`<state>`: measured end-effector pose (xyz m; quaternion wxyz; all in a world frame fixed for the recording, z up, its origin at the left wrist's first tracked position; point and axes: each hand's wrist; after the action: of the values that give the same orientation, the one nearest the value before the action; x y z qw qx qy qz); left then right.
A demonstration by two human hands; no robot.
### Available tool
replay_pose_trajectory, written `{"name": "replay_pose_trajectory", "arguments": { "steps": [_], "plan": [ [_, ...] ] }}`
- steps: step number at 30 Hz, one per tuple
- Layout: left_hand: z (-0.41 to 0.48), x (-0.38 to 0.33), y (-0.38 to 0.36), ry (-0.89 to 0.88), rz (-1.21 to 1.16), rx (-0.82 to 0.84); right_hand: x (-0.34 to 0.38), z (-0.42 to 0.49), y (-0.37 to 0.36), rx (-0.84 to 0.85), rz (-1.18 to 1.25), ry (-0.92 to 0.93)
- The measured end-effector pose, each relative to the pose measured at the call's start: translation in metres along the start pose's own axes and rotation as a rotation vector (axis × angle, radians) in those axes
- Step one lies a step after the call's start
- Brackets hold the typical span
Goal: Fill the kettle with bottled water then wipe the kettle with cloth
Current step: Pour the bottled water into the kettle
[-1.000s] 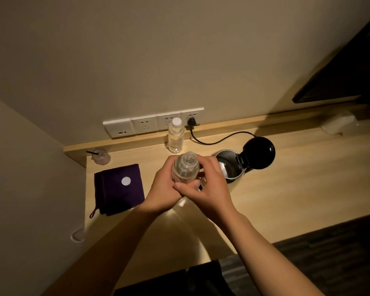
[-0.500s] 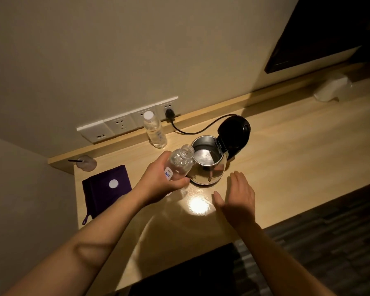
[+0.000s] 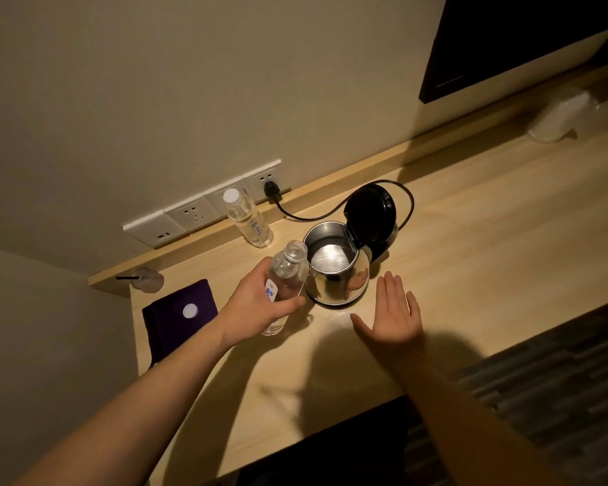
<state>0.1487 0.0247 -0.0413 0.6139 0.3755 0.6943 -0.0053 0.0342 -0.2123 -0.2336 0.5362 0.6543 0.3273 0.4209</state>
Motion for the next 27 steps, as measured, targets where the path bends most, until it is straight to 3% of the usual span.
{"name": "replay_pose_trajectory", "arguments": {
  "steps": [6, 27],
  "plan": [
    [0.005, -0.008, 0.009, 0.002, 0.102, 0.095, 0.000, 0.000, -0.002, -0.079, 0.023, 0.003],
    [0.012, -0.016, 0.036, 0.105, 0.259, 0.248, -0.002, 0.003, -0.002, -0.008, 0.024, -0.023]
  ]
}}
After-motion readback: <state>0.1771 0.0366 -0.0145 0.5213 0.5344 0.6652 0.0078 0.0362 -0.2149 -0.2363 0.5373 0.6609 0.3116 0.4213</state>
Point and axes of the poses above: each hand's wrist, its own z-axis towards the middle knuckle, its own y-axis out of the back of the hand, x = y × z, and after that the axes turned 9 degrees about -y, right-handed
